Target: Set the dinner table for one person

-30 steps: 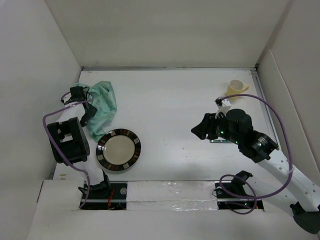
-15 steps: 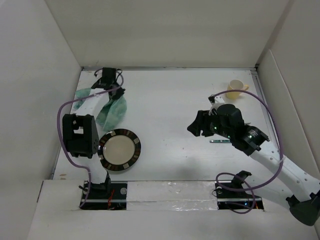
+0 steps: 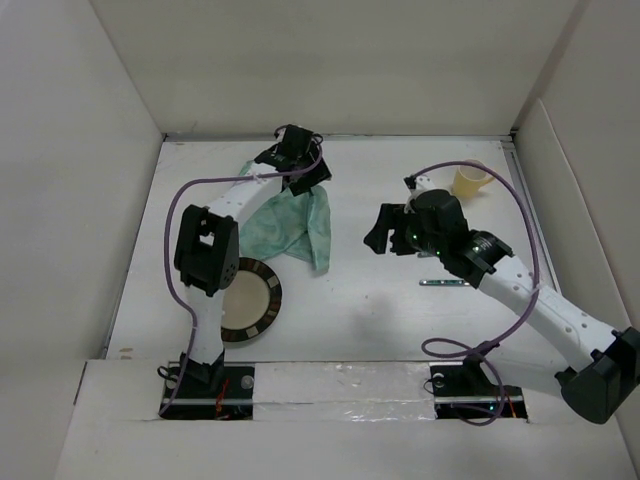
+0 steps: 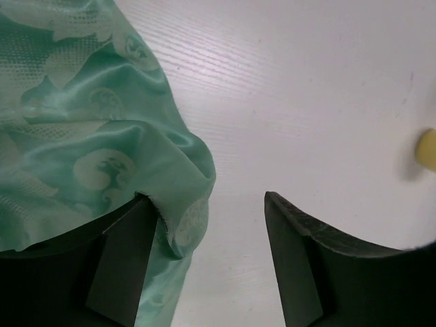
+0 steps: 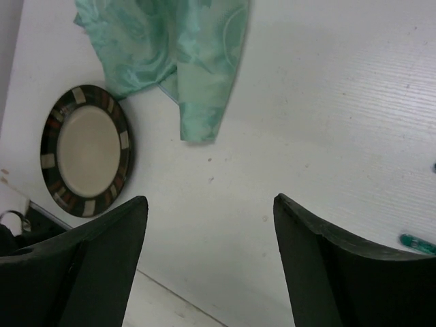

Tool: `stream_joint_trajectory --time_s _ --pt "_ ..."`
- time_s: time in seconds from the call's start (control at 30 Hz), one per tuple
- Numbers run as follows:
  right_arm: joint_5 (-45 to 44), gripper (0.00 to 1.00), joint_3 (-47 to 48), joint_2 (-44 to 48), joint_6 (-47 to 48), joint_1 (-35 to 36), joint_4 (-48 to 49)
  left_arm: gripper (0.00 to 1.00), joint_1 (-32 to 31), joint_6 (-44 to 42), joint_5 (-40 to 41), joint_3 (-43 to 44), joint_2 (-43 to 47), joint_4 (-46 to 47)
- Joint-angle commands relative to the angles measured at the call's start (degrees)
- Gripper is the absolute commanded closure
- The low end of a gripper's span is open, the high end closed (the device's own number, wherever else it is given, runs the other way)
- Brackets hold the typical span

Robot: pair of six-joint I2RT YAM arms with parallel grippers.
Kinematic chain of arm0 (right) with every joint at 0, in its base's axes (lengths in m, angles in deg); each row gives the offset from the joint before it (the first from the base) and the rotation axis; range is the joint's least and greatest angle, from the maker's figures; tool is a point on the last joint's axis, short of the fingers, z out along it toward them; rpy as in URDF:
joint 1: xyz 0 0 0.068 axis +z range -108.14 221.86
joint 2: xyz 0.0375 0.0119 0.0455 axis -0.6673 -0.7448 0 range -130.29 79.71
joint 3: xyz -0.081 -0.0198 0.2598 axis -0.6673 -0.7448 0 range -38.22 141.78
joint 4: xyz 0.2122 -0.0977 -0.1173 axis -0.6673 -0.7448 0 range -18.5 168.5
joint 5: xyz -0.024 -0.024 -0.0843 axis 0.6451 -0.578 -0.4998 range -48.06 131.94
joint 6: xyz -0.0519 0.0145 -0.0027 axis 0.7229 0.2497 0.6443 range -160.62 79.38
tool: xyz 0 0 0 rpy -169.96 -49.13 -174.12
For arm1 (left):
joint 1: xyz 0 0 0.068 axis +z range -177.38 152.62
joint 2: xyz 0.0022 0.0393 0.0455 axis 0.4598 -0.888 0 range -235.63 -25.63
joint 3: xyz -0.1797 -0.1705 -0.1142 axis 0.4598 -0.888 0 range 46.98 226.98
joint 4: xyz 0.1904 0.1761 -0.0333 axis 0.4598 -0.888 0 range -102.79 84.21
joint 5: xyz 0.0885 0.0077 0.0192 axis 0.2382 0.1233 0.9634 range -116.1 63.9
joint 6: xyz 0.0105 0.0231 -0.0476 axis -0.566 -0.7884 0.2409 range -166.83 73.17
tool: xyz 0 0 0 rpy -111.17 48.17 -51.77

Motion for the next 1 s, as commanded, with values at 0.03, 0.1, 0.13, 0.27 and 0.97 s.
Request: stream_joint_trajectory --time_s 0.03,0.1,0.13,0.27,0.97 --pt "-0.54 0.45 -0.84 -1.44 -3.12 -0.30 5.82 0.38 0.01 -6.70 5.44 0.07 6.36 -4.44" --pt "1.11 0.91 -1.37 -3.19 -4.00 -0.30 7.40 0.38 0.01 -7.67 9.99 -3.70 11.72 -4.34" --pt "1.83 0.99 -1.63 -4.08 -4.27 -0.30 7.75 0.40 0.01 -7.58 11.85 -5.03 13.83 -4.08" --pt "3.15 0.96 -1.73 -9.69 -5.24 0.31 12.84 0.54 1.32 -6.71 16.18 -20.10 26.47 -1.00" --pt "-5.80 0.34 14.18 -39.31 -0.41 9.45 9.08 0.54 17.76 -9.69 5.72 -37.92 20.54 2.43"
